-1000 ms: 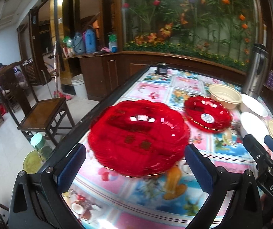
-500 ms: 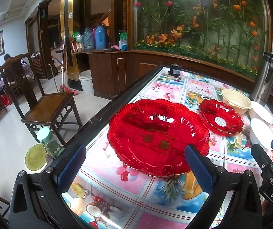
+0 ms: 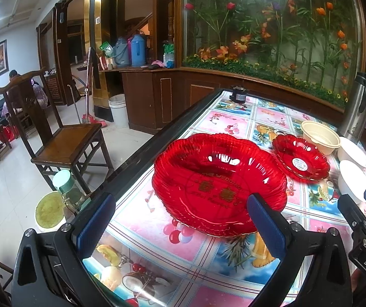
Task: Organize plates and bowls
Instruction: 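Move the left gripper toward the stack of red scalloped plates, then grasp the red plate stack rim with the left gripper while the right gripper steadies it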
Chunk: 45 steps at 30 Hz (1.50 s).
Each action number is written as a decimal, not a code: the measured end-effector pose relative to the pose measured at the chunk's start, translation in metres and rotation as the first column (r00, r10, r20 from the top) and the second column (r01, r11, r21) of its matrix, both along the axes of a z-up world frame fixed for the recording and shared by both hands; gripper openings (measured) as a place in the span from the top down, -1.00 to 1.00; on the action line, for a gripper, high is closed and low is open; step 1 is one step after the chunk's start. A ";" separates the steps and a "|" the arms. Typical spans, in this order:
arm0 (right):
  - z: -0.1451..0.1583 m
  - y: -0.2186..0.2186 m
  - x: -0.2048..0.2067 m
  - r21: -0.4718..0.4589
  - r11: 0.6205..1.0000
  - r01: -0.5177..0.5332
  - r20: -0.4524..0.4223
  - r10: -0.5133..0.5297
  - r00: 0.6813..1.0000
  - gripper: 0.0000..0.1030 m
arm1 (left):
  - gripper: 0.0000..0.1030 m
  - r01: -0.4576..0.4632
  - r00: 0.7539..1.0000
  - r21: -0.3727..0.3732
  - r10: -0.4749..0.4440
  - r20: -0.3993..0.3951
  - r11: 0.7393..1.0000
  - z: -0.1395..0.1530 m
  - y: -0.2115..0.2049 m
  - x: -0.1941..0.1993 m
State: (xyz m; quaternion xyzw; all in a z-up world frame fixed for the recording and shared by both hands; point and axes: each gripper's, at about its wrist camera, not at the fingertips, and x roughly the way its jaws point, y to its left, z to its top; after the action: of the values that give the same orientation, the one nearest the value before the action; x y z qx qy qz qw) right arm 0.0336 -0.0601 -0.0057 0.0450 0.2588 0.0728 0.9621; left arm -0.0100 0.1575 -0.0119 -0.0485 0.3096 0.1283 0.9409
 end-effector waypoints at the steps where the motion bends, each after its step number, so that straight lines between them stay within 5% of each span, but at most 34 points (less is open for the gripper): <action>1: 0.000 0.001 0.001 0.006 1.000 -0.003 -0.001 0.003 1.000 -1.00 | -0.99 0.000 1.000 0.000 0.000 -0.002 1.000 -0.001 0.001 0.000; 15: 0.001 0.039 0.030 0.085 0.994 -0.067 -0.054 0.072 0.996 -1.00 | -0.99 -0.019 0.999 -0.008 0.019 -0.035 1.000 -0.011 0.027 0.012; 33: -0.018 0.062 0.075 0.072 0.996 -0.058 -0.137 0.068 0.988 -1.00 | -0.99 -0.080 0.993 -0.031 0.077 -0.092 0.996 -0.031 0.057 0.036; 45: -0.036 0.071 0.099 0.059 0.996 -0.061 -0.228 0.073 0.971 -0.99 | -0.99 -0.126 0.972 -0.056 0.112 -0.205 0.990 -0.050 0.063 0.067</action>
State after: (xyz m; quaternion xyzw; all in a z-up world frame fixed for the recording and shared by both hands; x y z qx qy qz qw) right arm 0.1322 0.0108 -0.0415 0.0691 0.3679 0.1064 0.9212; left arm 0.0568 0.2203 -0.0618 -0.0858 0.4038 0.1780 0.8932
